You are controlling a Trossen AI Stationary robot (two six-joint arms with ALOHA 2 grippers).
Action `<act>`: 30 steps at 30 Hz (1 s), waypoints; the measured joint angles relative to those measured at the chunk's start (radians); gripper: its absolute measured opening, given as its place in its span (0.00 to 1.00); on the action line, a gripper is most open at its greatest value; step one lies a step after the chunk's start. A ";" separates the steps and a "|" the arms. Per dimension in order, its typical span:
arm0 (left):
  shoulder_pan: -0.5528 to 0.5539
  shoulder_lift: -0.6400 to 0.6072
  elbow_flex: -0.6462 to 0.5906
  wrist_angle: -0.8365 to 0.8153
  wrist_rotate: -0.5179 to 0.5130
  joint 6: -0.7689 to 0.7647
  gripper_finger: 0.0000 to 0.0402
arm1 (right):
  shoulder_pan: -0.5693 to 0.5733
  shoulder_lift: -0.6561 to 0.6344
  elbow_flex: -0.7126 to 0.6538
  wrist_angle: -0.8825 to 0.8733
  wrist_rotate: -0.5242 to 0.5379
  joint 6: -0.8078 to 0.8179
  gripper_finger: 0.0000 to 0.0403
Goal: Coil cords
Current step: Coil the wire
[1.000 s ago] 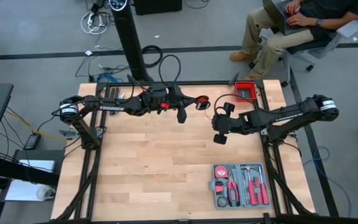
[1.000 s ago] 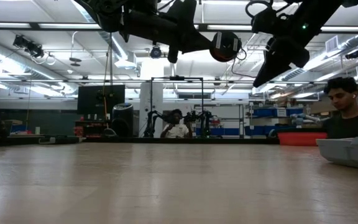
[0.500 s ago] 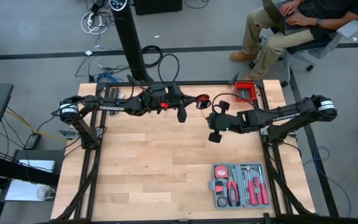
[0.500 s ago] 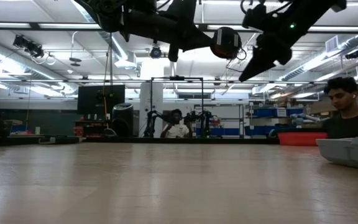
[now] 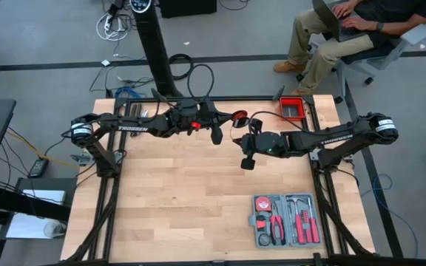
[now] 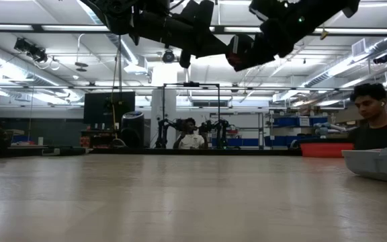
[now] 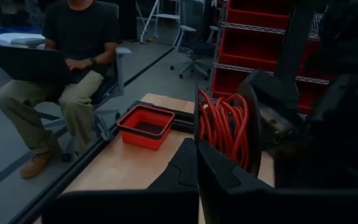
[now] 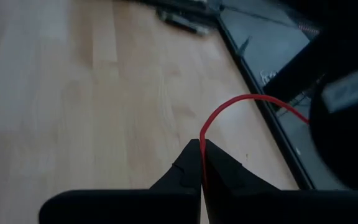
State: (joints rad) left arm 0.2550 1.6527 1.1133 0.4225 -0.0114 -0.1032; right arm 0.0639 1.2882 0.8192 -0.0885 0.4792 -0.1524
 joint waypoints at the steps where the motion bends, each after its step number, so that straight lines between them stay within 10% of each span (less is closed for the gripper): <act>1: 0.000 0.000 0.000 0.000 -0.002 0.009 0.00 | 0.000 -0.003 0.000 0.017 -0.004 -0.001 0.00; 14: 0.000 0.000 0.000 -0.074 -0.013 0.051 0.00 | 0.004 -0.038 0.043 0.146 0.034 -0.159 0.00; 30: 0.000 -0.008 0.000 -0.101 0.039 0.073 0.00 | 0.027 -0.263 0.086 -0.344 0.326 -0.059 0.00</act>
State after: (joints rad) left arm 0.2554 1.6447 1.1133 0.3215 0.0276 -0.0301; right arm 0.0914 1.0254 0.9051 -0.4323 0.8047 -0.2113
